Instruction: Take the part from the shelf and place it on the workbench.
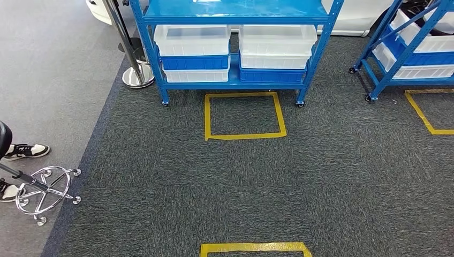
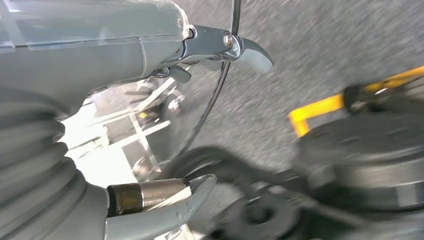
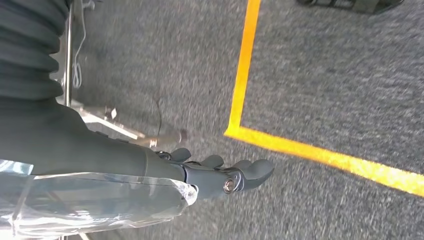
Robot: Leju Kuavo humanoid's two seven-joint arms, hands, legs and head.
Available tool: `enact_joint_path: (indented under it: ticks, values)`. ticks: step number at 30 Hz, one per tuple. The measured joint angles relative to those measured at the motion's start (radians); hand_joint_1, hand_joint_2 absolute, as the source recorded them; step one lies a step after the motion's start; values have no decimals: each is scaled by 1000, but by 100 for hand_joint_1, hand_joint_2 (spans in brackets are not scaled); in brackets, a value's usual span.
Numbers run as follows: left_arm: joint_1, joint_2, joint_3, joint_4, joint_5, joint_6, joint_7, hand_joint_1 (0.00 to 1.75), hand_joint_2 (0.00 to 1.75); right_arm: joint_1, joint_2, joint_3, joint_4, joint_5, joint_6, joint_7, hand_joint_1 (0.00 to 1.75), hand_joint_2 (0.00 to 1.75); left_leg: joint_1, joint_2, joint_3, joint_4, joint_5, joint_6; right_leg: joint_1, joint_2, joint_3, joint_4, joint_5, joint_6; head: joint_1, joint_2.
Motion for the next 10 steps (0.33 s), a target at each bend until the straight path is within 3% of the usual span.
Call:
enact_joint_path:
  ticks: [2,3,10]
  values:
    - [-21,-24,35,43,-35,-29,-4,0,0,5,9,-5,-8,-14,1,1,0,44,0,0,0,0,0,1,0,1,0,-2,2,3,0,0]
    - [-31,-37,52,65,-52,-42,-7,0,0,8,13,-8,-11,-20,2,1,0,0,0,1,-1,1,0,1,0,1,0,-2,2,4,0,0]
    - [-83,-110,149,187,-148,-122,-42,0,0,28,38,-25,-32,-57,7,5,0,0,0,2,0,1,-1,3,0,3,-1,-3,3,5,0,0]
